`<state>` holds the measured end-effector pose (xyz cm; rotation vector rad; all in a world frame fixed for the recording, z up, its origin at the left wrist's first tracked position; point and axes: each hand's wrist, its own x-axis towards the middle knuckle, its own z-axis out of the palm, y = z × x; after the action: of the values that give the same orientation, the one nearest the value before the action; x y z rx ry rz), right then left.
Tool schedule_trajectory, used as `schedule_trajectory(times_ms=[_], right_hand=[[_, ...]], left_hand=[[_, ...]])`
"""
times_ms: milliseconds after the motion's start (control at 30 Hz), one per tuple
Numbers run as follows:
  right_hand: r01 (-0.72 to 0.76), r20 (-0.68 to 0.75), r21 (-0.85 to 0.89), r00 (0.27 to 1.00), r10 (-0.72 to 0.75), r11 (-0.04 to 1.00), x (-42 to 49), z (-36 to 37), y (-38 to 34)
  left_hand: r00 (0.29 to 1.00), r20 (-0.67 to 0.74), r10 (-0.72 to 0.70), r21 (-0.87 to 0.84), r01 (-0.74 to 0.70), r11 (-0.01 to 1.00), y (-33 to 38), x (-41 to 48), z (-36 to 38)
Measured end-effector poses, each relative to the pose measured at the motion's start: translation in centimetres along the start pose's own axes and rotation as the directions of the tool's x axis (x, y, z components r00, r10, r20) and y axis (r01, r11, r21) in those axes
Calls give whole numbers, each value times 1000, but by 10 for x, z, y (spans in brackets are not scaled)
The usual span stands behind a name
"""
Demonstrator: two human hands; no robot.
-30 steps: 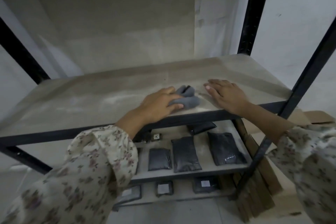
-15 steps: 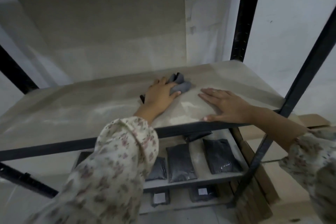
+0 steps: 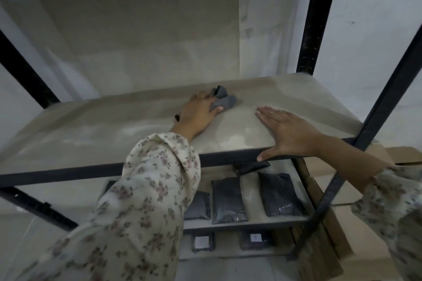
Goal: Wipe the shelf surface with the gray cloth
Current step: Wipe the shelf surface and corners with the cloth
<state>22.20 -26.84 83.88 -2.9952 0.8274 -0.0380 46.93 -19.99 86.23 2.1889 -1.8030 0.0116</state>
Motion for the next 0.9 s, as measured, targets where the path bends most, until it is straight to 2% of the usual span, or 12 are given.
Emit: schedule_trajectory(times_ms=[300, 467, 533, 600, 633, 700, 833, 900], right_hand=[[7, -11, 30, 1000, -6, 1000, -3, -3, -5], [19, -8, 26, 1000, -18, 999, -5, -5, -6], [19, -7, 34, 1000, -19, 999, -5, -6, -6], [21, -12, 34, 1000, -21, 999, -5, -7, -6], [19, -12, 31, 1000, -19, 999, -6, -7, -6], [6, -7, 35, 1000, -6, 999, -7, -7, -6], [-17, -3, 35, 1000, 17, 999, -6, -6, -6], [-11, -18, 32, 1000, 11, 999, -5, -5, -5]], left_hand=[[989, -28, 145, -47, -146, 988, 35, -79, -3], [978, 129, 166, -191, -140, 972, 52, -108, -17], [987, 62, 151, -288, -127, 949, 50, -104, -27], [993, -113, 36, -357, -74, 931, 47, -80, -38], [984, -178, -21, -345, -42, 938, 43, -62, -42], [976, -199, -89, -234, 41, 971, 35, -28, -41], [997, -47, -53, -46, 51, 998, 35, -4, -2], [995, -97, -18, 66, 25, 998, 49, -14, 15]])
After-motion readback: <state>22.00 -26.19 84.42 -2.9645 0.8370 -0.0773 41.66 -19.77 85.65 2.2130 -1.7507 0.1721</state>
